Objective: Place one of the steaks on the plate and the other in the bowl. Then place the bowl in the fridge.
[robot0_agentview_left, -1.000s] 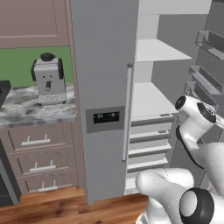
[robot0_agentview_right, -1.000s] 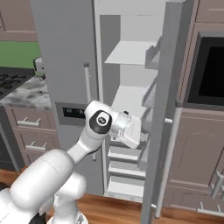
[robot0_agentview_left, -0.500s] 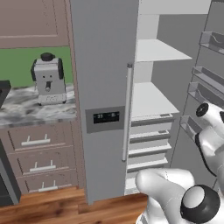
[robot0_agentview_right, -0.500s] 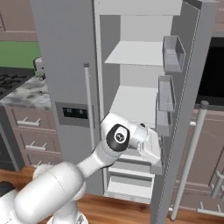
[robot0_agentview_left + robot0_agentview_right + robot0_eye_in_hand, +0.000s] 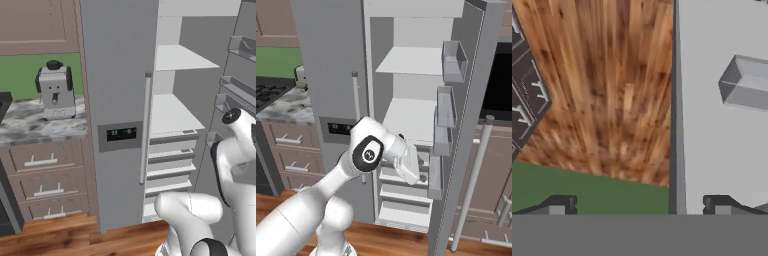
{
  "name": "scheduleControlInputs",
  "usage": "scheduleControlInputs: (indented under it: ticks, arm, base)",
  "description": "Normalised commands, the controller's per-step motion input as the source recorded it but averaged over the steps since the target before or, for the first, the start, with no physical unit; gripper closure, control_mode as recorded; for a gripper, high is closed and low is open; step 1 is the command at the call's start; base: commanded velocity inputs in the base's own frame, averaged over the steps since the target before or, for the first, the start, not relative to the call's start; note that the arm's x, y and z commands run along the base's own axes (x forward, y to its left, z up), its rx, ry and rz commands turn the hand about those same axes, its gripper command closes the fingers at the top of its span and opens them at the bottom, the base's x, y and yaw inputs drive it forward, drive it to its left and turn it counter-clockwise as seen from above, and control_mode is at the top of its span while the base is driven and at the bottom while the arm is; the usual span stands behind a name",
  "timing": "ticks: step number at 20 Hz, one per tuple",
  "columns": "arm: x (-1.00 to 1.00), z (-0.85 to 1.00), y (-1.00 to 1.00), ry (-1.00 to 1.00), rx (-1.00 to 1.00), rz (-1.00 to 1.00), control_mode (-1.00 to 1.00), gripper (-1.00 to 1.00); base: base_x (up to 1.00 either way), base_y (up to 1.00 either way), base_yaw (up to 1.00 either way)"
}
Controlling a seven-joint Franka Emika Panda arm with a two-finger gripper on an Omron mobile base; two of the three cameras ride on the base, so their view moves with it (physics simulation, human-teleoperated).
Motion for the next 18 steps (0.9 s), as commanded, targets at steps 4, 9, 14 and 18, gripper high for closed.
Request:
scheduleControlInputs:
  ticks: [4,9,14,18]
  arm:
    - [0.40,-0.57,0.34,-0.07,0.69,-0.03,-1.00,-1.00]
    - [0.61,-0.34,0.65,-0.36,0.56,-0.33,-1.00,-1.00]
    - [0.22,-0.04,0.86,-0.35,0.20,-0.49,-1.00,-1.00]
    - [0.30,-0.02,0.67,-0.19,0.12,-0.62,-1.00,-1.00]
  base:
    - [0.00,0.00,0.00]
    - [0.00,0.00,0.00]
    - [0.00,0.00,0.00]
    - [0.00,0.00,0.00]
